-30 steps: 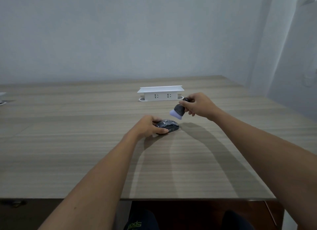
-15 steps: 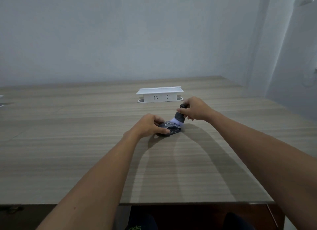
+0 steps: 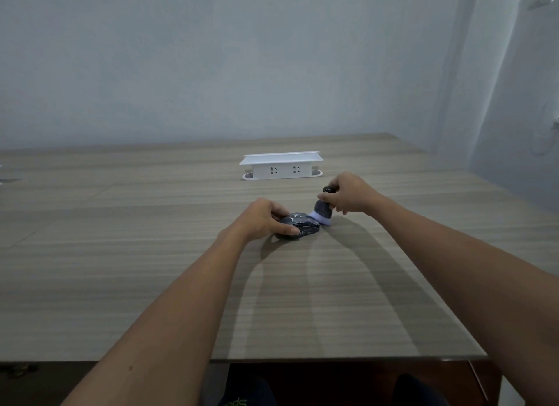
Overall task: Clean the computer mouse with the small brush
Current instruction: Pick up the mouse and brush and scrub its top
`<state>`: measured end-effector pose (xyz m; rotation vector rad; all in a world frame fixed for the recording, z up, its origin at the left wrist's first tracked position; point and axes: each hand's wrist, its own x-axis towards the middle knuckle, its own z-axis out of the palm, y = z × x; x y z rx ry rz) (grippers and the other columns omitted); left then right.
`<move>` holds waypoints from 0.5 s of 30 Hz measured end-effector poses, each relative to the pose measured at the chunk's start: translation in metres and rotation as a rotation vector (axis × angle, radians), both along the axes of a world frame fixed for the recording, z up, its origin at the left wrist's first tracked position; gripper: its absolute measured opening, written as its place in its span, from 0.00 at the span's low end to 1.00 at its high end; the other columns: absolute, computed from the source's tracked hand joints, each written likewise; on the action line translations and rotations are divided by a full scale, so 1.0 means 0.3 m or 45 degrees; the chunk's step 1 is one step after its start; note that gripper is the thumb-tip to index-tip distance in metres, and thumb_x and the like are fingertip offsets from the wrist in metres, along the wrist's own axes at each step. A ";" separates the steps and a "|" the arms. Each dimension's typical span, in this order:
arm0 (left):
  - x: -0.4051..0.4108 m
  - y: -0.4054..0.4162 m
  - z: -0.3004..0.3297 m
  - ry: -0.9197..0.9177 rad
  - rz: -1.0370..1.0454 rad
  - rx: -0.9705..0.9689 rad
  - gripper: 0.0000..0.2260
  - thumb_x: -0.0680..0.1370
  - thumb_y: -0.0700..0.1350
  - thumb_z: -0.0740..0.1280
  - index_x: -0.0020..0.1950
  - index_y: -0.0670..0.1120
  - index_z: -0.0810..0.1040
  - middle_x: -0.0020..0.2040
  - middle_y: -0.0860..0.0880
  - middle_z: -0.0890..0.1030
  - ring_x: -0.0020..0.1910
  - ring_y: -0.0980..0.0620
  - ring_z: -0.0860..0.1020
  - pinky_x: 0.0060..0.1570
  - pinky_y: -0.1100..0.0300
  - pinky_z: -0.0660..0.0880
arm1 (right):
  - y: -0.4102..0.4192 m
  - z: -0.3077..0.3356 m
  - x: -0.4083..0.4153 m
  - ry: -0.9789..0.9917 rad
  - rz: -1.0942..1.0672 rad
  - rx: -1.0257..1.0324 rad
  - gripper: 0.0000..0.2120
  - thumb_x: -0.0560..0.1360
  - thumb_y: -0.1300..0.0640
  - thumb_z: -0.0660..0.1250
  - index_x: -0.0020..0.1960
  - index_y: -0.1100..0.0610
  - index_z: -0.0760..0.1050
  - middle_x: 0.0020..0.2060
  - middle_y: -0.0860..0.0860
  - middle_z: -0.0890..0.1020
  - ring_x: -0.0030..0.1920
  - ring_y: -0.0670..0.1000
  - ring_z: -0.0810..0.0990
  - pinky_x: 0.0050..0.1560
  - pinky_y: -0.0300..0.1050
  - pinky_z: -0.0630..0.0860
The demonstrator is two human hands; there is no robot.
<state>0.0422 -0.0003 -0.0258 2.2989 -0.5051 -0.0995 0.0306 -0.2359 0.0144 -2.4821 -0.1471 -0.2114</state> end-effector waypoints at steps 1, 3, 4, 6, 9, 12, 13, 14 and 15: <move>-0.002 -0.001 0.003 0.006 -0.003 -0.004 0.27 0.64 0.52 0.82 0.59 0.44 0.85 0.50 0.49 0.87 0.51 0.52 0.85 0.61 0.52 0.80 | 0.007 0.003 0.000 -0.015 0.020 0.014 0.12 0.78 0.58 0.68 0.44 0.67 0.82 0.35 0.60 0.83 0.27 0.50 0.77 0.22 0.34 0.72; -0.009 -0.003 0.010 0.017 -0.016 -0.012 0.23 0.66 0.50 0.82 0.58 0.44 0.85 0.49 0.49 0.88 0.50 0.51 0.85 0.61 0.51 0.80 | 0.031 0.018 -0.002 -0.053 0.074 0.063 0.11 0.78 0.57 0.68 0.43 0.64 0.81 0.34 0.58 0.83 0.26 0.47 0.76 0.22 0.34 0.72; -0.013 -0.004 0.013 0.019 -0.025 -0.011 0.22 0.66 0.50 0.82 0.58 0.45 0.86 0.49 0.49 0.88 0.50 0.51 0.85 0.60 0.51 0.80 | 0.046 0.027 -0.003 -0.066 0.104 0.098 0.10 0.78 0.56 0.69 0.42 0.63 0.81 0.33 0.56 0.82 0.25 0.46 0.76 0.23 0.35 0.72; -0.019 -0.007 0.020 0.011 -0.037 0.003 0.21 0.67 0.49 0.81 0.58 0.45 0.86 0.49 0.49 0.88 0.50 0.50 0.85 0.60 0.50 0.79 | 0.071 0.040 -0.003 -0.070 0.146 0.151 0.10 0.78 0.56 0.69 0.43 0.63 0.82 0.32 0.54 0.82 0.24 0.44 0.75 0.24 0.35 0.72; -0.019 -0.006 0.023 0.017 -0.025 0.001 0.21 0.67 0.48 0.81 0.57 0.45 0.86 0.49 0.48 0.88 0.51 0.49 0.85 0.61 0.50 0.79 | 0.074 0.042 0.001 -0.082 0.119 0.057 0.12 0.78 0.57 0.68 0.43 0.65 0.81 0.32 0.55 0.82 0.21 0.43 0.75 0.21 0.34 0.70; -0.016 -0.007 0.023 0.024 -0.003 0.002 0.22 0.66 0.49 0.82 0.58 0.43 0.85 0.49 0.47 0.88 0.51 0.49 0.85 0.61 0.50 0.79 | 0.039 0.027 0.005 -0.036 0.055 -0.096 0.11 0.78 0.57 0.69 0.41 0.64 0.80 0.33 0.57 0.83 0.22 0.44 0.76 0.19 0.32 0.68; -0.017 -0.009 0.025 0.023 0.001 0.005 0.23 0.66 0.49 0.82 0.58 0.43 0.85 0.50 0.47 0.87 0.51 0.49 0.85 0.61 0.51 0.79 | 0.030 0.022 0.006 -0.022 0.039 -0.105 0.11 0.78 0.57 0.69 0.41 0.64 0.80 0.34 0.58 0.83 0.24 0.46 0.76 0.19 0.32 0.69; -0.019 -0.010 0.026 0.020 0.004 0.008 0.23 0.66 0.49 0.82 0.58 0.43 0.85 0.50 0.47 0.87 0.52 0.49 0.85 0.61 0.52 0.79 | 0.028 0.021 0.006 -0.015 0.034 -0.108 0.11 0.78 0.58 0.69 0.41 0.64 0.81 0.34 0.58 0.83 0.24 0.47 0.77 0.19 0.33 0.69; -0.020 -0.012 0.027 0.018 0.004 0.008 0.23 0.66 0.49 0.82 0.58 0.43 0.85 0.50 0.47 0.87 0.52 0.49 0.85 0.61 0.53 0.79 | 0.033 0.024 0.006 -0.020 0.041 -0.103 0.11 0.77 0.58 0.69 0.41 0.65 0.81 0.34 0.59 0.84 0.25 0.48 0.78 0.20 0.33 0.70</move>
